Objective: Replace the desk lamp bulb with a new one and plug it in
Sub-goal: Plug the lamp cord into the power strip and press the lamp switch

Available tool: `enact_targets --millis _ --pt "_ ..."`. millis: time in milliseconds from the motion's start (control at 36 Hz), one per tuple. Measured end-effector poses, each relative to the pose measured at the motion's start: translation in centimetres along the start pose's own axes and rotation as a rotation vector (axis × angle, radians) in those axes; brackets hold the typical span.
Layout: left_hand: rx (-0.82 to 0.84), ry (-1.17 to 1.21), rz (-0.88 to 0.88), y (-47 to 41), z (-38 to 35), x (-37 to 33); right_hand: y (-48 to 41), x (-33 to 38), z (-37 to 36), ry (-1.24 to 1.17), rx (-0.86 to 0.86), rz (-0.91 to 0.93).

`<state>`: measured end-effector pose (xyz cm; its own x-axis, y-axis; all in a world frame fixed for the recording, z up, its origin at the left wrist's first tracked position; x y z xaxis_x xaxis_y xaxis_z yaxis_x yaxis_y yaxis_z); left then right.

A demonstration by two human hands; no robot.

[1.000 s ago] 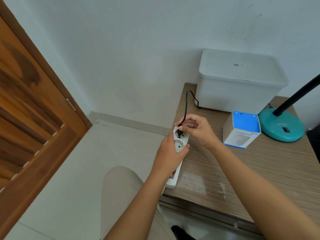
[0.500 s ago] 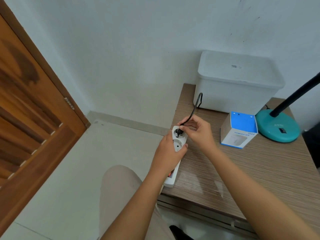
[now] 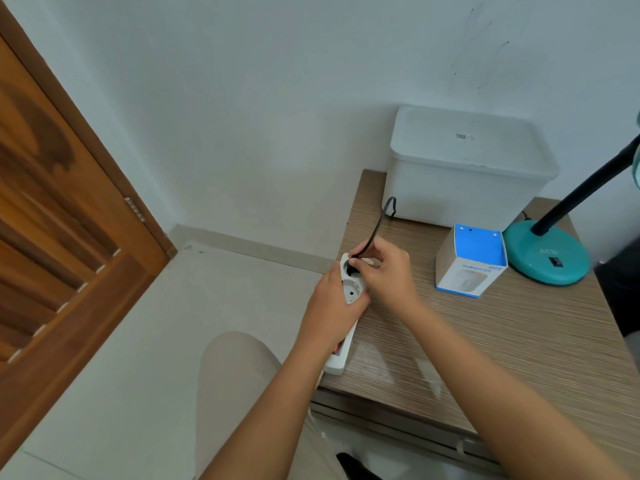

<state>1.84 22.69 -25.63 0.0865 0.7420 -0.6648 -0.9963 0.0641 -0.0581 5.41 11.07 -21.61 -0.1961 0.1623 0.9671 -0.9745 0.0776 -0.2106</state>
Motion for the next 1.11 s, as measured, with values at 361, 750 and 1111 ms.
enact_targets --millis 361,750,1111 --pt "-0.008 0.004 -0.005 -0.1 -0.1 0.1 -0.2 0.7 0.5 0.070 0.024 0.022" --pt "0.095 0.006 0.021 0.1 -0.4 0.3 0.2 0.8 -0.6 0.190 0.070 -0.049" --pt "0.200 -0.259 -0.013 -1.3 5.6 -4.5 -1.0 6.9 3.9 0.327 0.154 -0.090"
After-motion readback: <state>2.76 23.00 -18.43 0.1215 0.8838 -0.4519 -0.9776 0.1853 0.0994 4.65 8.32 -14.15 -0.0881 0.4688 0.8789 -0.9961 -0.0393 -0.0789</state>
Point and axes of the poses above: each hand's wrist, its own y-axis away from the middle knuckle, its own z-axis out of the back of the hand, x = y × z, the point moved 10 cm from there along -y, towards the middle knuckle, and after that the axes turned 15 degrees about -y, right-handed, at the moved point
